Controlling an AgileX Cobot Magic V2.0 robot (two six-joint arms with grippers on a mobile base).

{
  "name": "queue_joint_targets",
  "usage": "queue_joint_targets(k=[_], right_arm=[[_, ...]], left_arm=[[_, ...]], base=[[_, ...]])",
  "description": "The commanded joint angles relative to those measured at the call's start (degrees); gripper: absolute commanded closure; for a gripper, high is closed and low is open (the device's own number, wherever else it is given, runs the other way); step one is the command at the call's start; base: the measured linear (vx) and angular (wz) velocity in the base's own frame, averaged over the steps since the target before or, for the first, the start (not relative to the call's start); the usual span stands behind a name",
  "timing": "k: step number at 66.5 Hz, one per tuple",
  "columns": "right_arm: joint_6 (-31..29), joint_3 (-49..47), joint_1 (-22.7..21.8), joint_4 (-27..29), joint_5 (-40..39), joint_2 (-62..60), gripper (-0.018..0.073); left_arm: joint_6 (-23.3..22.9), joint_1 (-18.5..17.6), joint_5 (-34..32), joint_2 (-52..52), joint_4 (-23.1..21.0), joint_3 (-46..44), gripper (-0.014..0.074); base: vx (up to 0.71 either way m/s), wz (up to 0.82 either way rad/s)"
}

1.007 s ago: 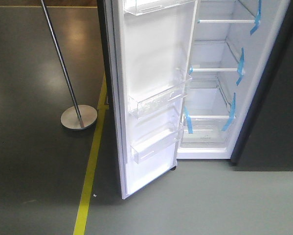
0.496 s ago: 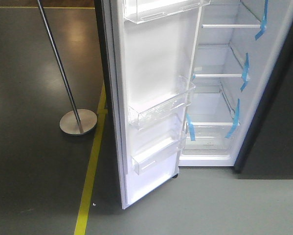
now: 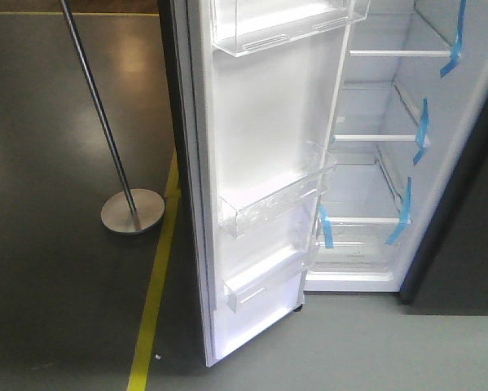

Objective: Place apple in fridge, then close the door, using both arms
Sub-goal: 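Approach the open refrigerator shelves with the apple in the right gripper, then raise the held apple toward the upper clear door bin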

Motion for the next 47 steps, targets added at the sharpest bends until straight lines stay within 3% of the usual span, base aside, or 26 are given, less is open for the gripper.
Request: queue_joint_targets(k=[1,47], right_arm=[[-0.5,-1.7,-0.2,1.0,-4.5,-0.9,0.041],[-0.5,-1.7,-0.2,1.0,-4.5,-0.9,0.041]], left_arm=[[0.0,0.0,-3.7,-0.4,-0.1,0.9,0.0604],[0.0,0.0,-3.7,-0.4,-0.1,0.9,0.0604]], base=[[0.12,0.01],[0.11,-0.01]])
